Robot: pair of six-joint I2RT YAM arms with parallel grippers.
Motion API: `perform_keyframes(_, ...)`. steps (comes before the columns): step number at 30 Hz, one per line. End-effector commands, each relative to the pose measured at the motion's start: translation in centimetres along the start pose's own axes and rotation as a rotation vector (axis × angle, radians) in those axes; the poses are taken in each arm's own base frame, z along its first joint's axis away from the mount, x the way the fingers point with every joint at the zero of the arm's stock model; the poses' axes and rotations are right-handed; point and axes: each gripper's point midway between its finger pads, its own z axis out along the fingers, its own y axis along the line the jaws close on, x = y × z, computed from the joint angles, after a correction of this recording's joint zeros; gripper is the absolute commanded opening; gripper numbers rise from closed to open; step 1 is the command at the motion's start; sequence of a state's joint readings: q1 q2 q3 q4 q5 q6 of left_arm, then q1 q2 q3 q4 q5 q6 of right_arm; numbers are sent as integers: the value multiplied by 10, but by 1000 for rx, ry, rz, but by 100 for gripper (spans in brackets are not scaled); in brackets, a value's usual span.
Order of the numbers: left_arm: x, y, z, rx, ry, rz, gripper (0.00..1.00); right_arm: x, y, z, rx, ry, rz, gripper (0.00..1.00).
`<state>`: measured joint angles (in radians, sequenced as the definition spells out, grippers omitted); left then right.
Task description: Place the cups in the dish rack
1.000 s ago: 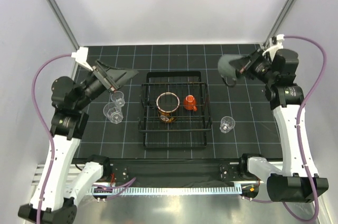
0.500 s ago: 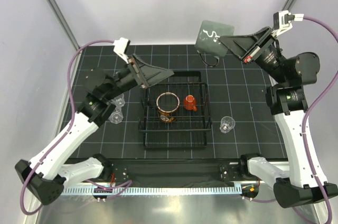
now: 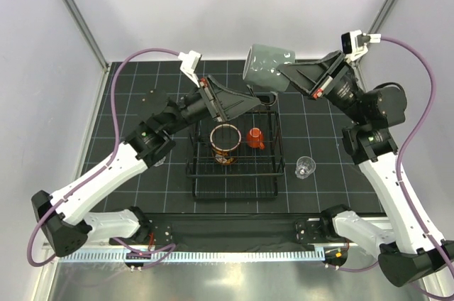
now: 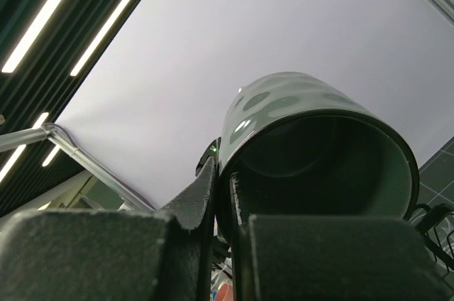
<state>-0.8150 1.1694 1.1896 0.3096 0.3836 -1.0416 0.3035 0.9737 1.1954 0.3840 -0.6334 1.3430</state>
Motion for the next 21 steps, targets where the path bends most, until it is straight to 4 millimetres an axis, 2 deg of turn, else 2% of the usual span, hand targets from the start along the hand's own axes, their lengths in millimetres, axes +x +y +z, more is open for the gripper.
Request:
perform_keyframes(1, -20, -21, 10, 62, -71, 60, 66, -11, 47, -2, -148, -73, -67, 4)
perform_keyframes(8, -16, -16, 22, 53, -65, 50, 53, -5, 45, 0, -156, -67, -46, 4)
perform_keyframes(19, -18, -16, 29, 57, -75, 43, 38, 1, 39, 4, -153, -67, -23, 4)
perform_keyframes(21, -19, -15, 29, 52, -83, 42, 31, 4, 38, 4, -155, -65, -18, 4)
